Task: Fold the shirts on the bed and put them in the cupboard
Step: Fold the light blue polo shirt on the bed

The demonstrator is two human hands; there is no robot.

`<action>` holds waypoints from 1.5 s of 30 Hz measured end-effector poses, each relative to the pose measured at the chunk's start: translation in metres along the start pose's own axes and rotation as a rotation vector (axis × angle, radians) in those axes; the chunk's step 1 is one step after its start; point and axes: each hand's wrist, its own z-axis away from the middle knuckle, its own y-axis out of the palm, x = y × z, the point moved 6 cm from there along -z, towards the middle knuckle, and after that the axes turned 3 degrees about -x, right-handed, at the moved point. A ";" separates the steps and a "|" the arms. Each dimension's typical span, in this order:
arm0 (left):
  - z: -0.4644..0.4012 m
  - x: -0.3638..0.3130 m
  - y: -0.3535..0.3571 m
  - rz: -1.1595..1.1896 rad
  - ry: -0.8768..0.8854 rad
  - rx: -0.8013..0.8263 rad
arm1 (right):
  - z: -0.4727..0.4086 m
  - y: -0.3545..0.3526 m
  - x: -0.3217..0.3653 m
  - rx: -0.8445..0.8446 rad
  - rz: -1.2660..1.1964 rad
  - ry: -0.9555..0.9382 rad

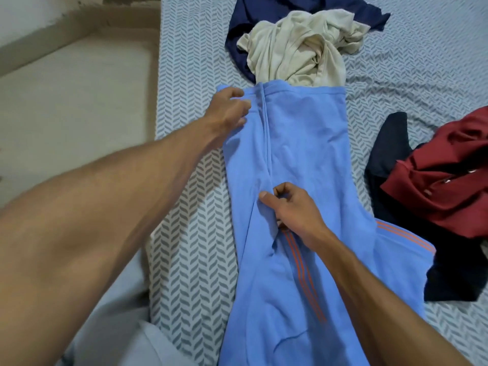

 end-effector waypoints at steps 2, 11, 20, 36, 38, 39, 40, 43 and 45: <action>0.041 0.010 -0.018 -0.120 0.094 -0.123 | 0.012 -0.004 -0.003 0.027 -0.081 0.025; 0.247 0.123 -0.028 -0.582 -0.289 0.153 | 0.094 -0.046 -0.046 -0.025 0.454 -0.029; 0.353 0.158 -0.024 -1.022 -0.299 0.312 | 0.134 -0.035 -0.064 0.067 -0.050 0.078; 0.407 0.158 0.013 -1.446 0.280 0.376 | 0.136 -0.061 -0.098 -0.156 0.085 -0.004; 0.411 0.156 0.019 -1.502 0.303 0.376 | 0.134 -0.072 -0.100 -0.256 -0.010 -0.018; 0.413 0.156 0.021 -1.536 0.314 0.377 | 0.133 -0.079 -0.104 -0.320 -0.015 -0.032; 0.413 0.155 0.023 -1.577 0.327 0.377 | 0.134 -0.084 -0.104 -0.366 0.022 -0.047; 0.416 0.157 0.029 -1.719 0.396 0.388 | 0.136 -0.086 -0.112 -0.358 0.180 -0.020; 0.417 0.157 0.034 -1.765 0.507 0.401 | 0.139 -0.083 -0.111 -0.325 0.255 -0.040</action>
